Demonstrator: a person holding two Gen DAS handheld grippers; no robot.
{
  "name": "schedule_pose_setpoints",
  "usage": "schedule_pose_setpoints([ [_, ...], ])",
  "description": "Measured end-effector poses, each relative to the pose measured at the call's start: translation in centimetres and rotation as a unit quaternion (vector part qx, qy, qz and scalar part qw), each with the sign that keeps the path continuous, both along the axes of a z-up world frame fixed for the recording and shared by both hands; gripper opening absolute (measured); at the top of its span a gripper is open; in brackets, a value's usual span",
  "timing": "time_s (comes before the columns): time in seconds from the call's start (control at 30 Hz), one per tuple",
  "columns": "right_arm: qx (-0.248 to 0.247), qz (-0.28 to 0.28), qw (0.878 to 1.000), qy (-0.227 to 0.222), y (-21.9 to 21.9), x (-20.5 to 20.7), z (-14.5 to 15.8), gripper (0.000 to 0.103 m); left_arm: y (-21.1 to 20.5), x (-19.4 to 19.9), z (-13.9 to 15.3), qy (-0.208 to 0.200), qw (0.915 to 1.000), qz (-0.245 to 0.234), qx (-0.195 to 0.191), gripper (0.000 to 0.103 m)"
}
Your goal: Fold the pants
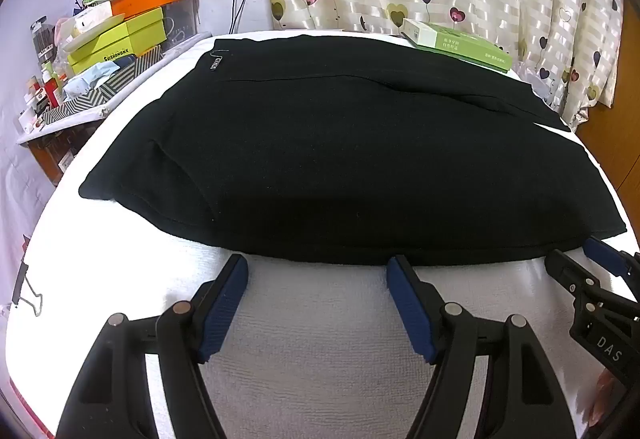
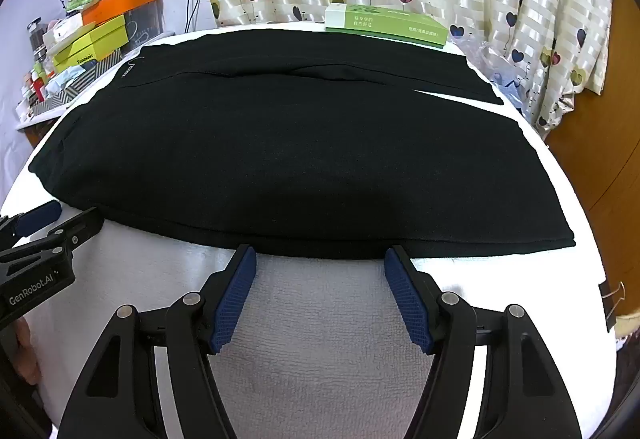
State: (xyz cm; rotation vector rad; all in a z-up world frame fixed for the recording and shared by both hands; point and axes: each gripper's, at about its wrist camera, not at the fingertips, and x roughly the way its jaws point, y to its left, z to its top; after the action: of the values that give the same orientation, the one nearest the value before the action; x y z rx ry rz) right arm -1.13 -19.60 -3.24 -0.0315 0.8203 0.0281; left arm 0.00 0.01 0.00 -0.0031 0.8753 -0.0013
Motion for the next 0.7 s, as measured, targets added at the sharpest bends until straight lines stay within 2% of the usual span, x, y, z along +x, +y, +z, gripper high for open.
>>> schedule_pose_setpoints([
  [0.7, 0.000, 0.000, 1.000, 0.000, -0.13, 0.00, 0.00, 0.067, 0.17, -0.04, 0.02, 0.000, 1.0000, 0.006, 0.006, 0.076],
])
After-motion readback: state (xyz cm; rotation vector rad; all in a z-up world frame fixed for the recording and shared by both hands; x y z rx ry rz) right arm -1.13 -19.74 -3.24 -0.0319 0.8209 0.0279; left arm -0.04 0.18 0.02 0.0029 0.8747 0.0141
